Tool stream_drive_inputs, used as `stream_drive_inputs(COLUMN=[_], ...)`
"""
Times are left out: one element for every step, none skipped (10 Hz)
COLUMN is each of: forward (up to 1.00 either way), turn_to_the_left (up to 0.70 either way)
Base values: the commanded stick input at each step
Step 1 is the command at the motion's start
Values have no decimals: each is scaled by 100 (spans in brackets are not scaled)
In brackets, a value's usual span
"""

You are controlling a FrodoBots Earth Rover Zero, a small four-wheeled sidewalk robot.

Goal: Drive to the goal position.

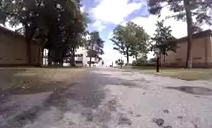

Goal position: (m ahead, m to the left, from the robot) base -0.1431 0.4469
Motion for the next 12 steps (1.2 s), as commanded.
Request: stream_drive_inputs(forward=[70, 70, 70, 70, 70, 70, 70, 70, 70, 70, 70, 70], turn_to_the_left=[0, 0, 0, 0, 0, 0, 0, 0, 0, 0, 0, 0])
